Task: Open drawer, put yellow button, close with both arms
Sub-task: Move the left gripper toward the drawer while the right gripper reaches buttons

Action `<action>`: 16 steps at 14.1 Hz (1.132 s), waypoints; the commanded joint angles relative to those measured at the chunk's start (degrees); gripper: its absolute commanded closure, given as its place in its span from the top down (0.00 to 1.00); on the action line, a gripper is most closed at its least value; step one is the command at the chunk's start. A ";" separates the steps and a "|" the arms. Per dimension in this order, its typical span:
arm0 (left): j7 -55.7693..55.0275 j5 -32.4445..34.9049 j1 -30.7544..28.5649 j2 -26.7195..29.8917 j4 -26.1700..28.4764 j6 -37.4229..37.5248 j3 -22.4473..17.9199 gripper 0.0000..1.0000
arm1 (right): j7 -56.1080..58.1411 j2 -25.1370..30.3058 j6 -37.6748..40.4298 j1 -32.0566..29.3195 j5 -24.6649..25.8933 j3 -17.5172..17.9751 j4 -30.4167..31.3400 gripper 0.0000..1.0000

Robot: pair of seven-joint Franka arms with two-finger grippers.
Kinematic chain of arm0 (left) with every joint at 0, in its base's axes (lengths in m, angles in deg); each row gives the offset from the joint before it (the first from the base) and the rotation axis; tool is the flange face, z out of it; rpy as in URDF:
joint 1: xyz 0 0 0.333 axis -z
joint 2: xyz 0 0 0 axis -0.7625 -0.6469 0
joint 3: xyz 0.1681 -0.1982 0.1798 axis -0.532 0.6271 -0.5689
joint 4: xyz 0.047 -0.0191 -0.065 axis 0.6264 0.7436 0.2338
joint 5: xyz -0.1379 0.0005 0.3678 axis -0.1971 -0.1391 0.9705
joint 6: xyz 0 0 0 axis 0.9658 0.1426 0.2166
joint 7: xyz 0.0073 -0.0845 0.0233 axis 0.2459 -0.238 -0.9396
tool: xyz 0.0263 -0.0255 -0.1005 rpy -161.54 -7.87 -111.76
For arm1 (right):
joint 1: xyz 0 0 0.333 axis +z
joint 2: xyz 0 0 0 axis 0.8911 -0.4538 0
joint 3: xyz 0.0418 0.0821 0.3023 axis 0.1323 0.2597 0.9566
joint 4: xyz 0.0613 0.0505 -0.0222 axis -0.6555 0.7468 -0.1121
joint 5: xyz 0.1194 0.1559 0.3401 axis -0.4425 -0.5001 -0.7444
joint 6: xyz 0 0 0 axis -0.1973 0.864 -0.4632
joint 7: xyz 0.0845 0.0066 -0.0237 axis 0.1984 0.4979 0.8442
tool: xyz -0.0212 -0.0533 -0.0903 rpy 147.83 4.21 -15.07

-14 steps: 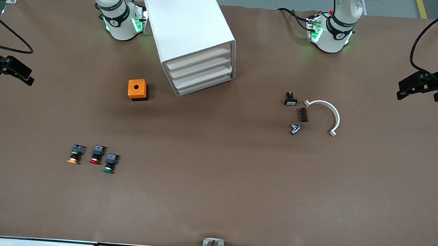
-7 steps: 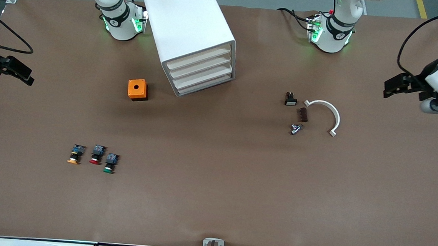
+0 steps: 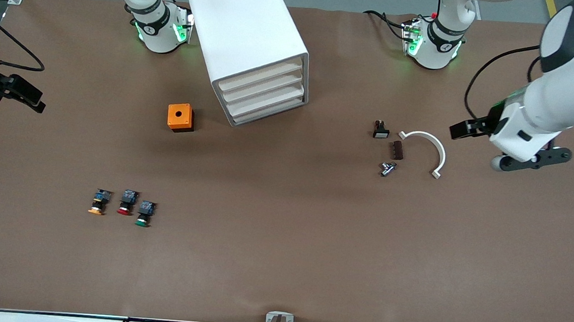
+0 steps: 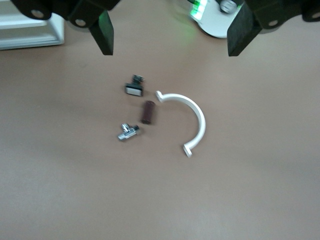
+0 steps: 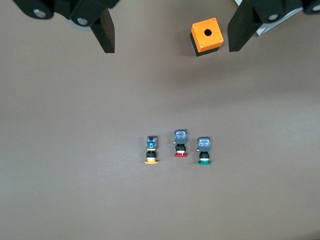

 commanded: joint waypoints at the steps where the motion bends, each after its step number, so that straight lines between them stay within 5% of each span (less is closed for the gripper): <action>1: -14.30 -0.85 4.91 -5.09 -1.78 1.09 0.07 1.00 | 0.32 -2.91 -1.78 0.45 0.39 0.28 -1.49 1.00; 7: -39.90 -3.83 10.81 -13.53 -4.06 1.08 0.07 1.00 | 2.25 -13.09 -8.54 -0.34 0.30 0.20 -0.87 1.00; 16: -75.07 -27.72 10.38 -17.32 -4.07 1.09 -0.01 1.00 | 2.78 -28.04 -33.05 -5.17 0.04 -0.07 7.64 1.00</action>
